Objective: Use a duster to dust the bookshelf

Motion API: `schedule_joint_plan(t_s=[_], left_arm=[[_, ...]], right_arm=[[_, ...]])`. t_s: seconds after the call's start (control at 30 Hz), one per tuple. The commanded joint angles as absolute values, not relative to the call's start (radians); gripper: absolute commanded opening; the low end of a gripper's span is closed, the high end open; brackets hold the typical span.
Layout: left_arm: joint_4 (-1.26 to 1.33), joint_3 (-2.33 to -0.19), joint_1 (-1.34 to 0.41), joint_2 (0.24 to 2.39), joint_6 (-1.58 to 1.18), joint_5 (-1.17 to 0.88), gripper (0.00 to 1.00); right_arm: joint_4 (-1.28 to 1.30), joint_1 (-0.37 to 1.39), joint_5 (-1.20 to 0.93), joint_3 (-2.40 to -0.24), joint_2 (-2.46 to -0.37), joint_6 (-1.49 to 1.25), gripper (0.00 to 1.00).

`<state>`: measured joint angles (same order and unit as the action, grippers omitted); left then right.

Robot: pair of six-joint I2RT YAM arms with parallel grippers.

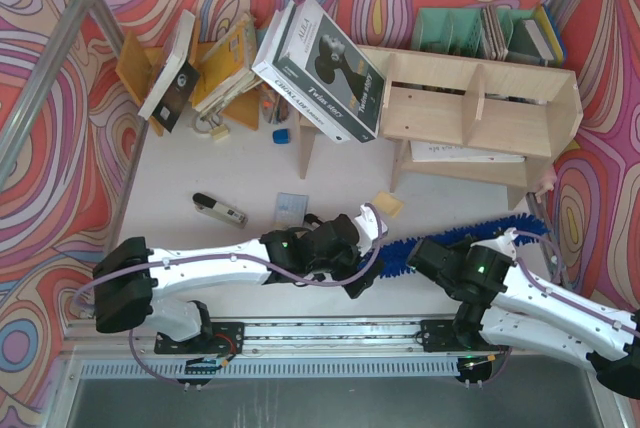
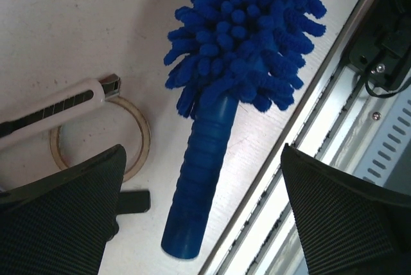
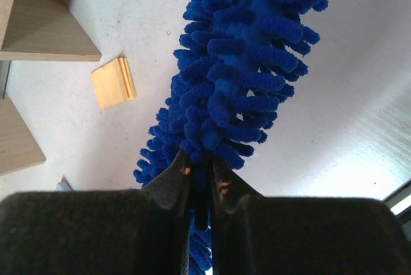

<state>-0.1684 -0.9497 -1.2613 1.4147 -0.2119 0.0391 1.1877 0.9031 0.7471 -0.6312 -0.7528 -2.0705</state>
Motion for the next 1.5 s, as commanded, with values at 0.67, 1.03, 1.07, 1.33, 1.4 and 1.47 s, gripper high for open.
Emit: schedule_joint_plan(t_s=[0.67,1.03,1.07,1.33,1.4,1.47], left_arm=[[0.1,-0.911,-1.295,1.593,-0.11,0.213,0.66],[0.075,-0.945,-1.306,1.632,-0.118,0.216,0.26],[0.076,-0.946,-1.309,1.626,-0.119,0.225,0.22],[-0.029,-1.005,-1.401,1.562,-0.127,0.327,0.0],[-0.048,-1.006,-1.424,1.536,-0.133,0.342,0.0],[-0.075,-1.006,-1.443,1.507,-0.15,0.351,0.0]], right_arm=[[1.176,0.908,0.803,-0.685,-0.749,-2.111,0.07],[1.156,0.908,0.791,-0.671,-0.741,-2.101,0.07],[1.158,0.907,0.792,-0.671,-0.74,-2.102,0.07],[1.222,0.908,0.82,-0.69,-0.702,-2.109,0.19],[1.242,0.908,0.836,-0.705,-0.69,-2.098,0.29],[1.255,0.908,0.851,-0.721,-0.675,-2.075,0.41]])
